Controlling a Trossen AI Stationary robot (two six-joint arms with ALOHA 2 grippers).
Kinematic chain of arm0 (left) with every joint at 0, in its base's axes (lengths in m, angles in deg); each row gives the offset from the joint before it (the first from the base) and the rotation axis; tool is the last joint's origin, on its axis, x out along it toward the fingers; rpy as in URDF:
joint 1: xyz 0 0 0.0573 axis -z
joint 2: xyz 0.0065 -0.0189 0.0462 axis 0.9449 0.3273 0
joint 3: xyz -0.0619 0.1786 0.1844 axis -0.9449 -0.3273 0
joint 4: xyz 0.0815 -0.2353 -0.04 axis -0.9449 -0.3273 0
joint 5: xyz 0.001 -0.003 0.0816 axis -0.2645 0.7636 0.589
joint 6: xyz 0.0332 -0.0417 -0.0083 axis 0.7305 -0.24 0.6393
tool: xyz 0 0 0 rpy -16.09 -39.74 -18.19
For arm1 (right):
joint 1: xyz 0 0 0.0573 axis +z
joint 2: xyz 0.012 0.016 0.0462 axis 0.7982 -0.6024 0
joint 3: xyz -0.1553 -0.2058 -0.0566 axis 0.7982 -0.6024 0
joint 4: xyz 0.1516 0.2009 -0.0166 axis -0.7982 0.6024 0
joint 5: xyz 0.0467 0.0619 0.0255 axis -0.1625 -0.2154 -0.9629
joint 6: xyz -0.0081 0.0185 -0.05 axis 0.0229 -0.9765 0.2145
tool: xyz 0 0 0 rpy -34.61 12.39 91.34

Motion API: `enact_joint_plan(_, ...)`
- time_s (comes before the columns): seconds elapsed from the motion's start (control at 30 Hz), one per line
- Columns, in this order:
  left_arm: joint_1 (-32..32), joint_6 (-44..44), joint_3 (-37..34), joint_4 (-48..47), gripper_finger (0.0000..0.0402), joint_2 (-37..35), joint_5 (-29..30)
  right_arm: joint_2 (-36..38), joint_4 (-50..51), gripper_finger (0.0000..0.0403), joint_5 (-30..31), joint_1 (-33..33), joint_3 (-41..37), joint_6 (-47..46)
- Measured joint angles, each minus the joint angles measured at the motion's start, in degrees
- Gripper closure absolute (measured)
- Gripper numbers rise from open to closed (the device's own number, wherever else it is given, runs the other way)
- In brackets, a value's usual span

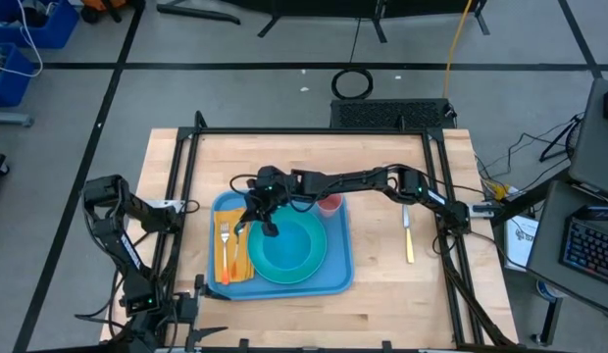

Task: Set up tray
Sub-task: Put the orange spoon on the blue serving tray to the right of the orange fork

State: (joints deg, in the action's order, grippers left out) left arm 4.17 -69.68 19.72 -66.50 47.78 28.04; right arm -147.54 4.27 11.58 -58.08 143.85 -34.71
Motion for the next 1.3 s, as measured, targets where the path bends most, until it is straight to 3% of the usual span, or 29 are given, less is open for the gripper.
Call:
enact_joint_plan(0.93,-0.3,-0.5,0.0,-0.2,0.0066,0.0,-0.2,0.0,-2.2,0.0332,0.0,0.7,0.0,4.8)
enact_joint_plan(1.3,-0.6,-1.0,0.1,-0.6,0.0066,0.0,0.7,0.0,-4.7,0.0301,0.2,1.1,0.0,1.9)
